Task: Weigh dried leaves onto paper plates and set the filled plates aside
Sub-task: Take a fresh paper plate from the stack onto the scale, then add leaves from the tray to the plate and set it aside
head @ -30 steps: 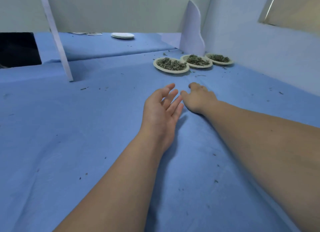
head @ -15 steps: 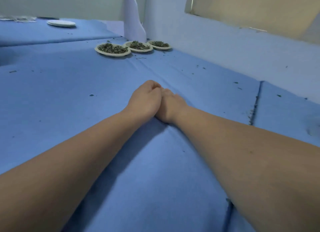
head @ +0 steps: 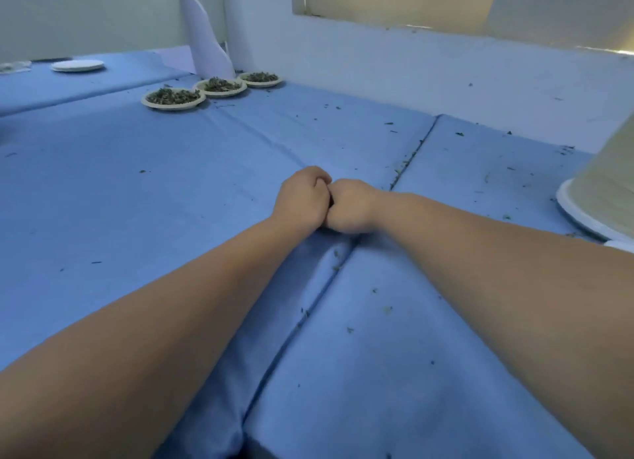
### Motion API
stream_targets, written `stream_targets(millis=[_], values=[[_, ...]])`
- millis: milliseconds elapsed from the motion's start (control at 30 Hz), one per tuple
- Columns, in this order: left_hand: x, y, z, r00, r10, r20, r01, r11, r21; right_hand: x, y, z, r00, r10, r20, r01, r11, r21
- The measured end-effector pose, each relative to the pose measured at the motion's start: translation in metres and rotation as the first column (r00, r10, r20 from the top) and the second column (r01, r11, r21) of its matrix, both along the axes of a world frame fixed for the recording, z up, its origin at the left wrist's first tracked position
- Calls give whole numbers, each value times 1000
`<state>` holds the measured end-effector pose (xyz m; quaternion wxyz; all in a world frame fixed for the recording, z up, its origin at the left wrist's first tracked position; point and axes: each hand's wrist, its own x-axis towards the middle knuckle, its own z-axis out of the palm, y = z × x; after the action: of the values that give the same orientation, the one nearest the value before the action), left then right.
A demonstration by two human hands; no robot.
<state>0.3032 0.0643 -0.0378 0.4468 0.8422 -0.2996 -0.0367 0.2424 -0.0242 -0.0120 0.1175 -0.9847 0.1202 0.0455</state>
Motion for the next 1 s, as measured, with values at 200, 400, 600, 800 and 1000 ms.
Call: stream_targets(millis=[200, 400, 600, 800, 1000], values=[[-84, -49, 30, 989, -150, 10, 148, 960, -237, -132, -53, 29, 883, -158, 442, 61, 972, 226], [-176, -128, 58, 906, -386, 172, 415, 890, -188, -292, -121, 37, 653, -401, 643, 255, 915, 312], [-244, -195, 90, 716, -578, 390, 636, 771, -26, -419, -181, 19, 471, -590, 656, 596, 761, 256], [-271, -271, 116, 539, -555, 634, 504, 816, 285, -460, -199, -12, 405, -633, 660, 646, 709, 284], [-274, -302, 116, 516, -548, 658, 322, 836, 444, -452, -198, -19, 484, -596, 641, 594, 761, 259]])
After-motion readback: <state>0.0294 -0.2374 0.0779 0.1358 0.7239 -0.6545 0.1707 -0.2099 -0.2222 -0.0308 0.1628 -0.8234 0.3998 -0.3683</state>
